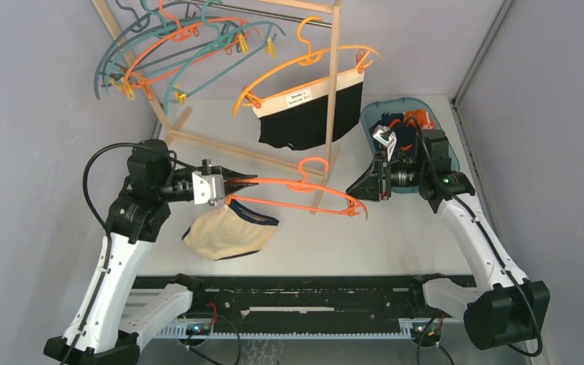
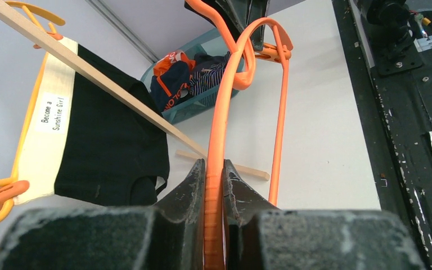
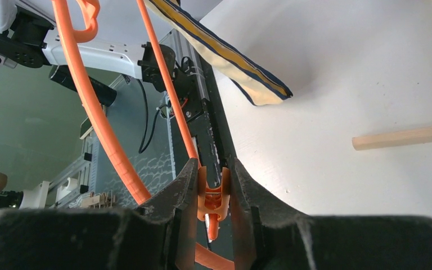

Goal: Remove the underwear clipped to the hanger
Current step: Remove the underwear from the hanger.

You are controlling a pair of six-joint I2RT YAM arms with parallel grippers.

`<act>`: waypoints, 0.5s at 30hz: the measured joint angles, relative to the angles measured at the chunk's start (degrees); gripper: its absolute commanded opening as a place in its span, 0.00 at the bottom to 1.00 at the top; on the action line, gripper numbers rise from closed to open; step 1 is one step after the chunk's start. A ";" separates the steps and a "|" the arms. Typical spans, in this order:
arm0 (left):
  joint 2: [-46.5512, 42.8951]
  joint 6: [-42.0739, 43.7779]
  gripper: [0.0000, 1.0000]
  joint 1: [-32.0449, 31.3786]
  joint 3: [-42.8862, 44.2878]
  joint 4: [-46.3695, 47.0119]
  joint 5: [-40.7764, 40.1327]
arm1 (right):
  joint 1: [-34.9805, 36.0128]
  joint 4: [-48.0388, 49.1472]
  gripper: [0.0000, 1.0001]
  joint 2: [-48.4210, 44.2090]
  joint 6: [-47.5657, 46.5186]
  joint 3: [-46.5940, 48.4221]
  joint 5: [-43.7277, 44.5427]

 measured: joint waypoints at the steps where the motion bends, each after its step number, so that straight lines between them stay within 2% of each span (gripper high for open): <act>1: -0.13 0.35 0.00 0.00 0.00 -0.02 -0.24 | 0.07 0.24 0.00 0.17 0.11 -0.22 -0.02; 15: -0.37 2.25 0.00 -0.13 0.00 -0.26 -1.81 | 1.25 0.24 0.00 1.55 -0.28 -0.57 -1.77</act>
